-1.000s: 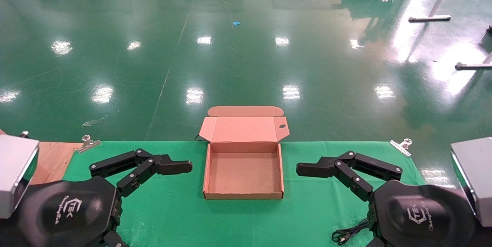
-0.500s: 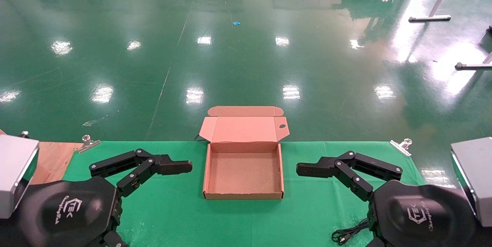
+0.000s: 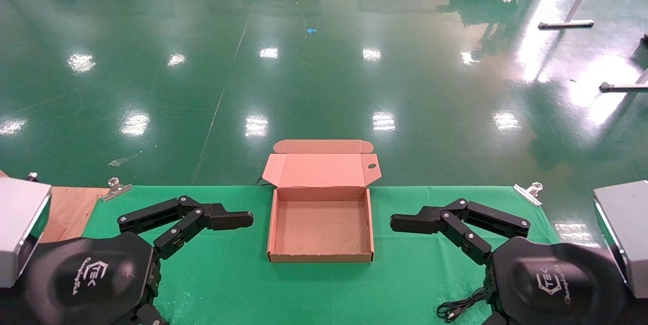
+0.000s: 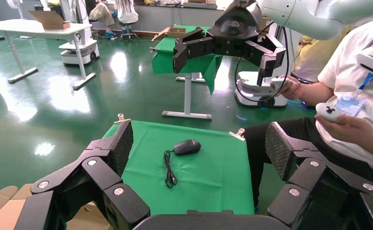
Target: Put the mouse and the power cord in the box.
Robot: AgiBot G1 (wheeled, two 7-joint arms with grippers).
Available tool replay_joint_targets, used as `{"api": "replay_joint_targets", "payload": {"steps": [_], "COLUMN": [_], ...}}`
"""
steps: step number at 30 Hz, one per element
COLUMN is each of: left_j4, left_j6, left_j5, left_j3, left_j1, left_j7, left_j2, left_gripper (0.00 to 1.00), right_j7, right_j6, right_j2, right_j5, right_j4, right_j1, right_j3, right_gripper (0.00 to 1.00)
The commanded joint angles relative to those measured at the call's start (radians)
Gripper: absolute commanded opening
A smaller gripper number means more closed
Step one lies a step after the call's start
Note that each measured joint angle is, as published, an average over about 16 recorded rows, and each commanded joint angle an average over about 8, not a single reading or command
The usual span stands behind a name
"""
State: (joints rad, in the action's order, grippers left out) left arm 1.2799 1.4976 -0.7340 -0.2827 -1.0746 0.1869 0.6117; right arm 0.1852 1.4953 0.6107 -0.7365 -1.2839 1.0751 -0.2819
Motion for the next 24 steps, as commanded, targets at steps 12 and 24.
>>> {"api": "replay_joint_targets", "payload": {"steps": [12,24], "left_j4": [-0.046,-0.217], "left_j6": [0.059,0.057], "left_j5": [-0.165,-0.525], "left_j3": [-0.081,-0.250], "left_j1": [-0.057,-0.162], "left_j7": [-0.021,-0.160], "left_j2": [-0.014,-0.002], "left_gripper": [1.00,1.00], "right_j7": [-0.056,-0.140], "right_j6": [0.025,0.038], "right_j2": [-0.016,0.051], "right_j5": [-0.266,-0.843], "right_j4": [-0.030,-0.032], "right_j1": [0.071,0.256], "right_j3": [-0.091,-0.319], "right_gripper": [1.00,1.00]}}
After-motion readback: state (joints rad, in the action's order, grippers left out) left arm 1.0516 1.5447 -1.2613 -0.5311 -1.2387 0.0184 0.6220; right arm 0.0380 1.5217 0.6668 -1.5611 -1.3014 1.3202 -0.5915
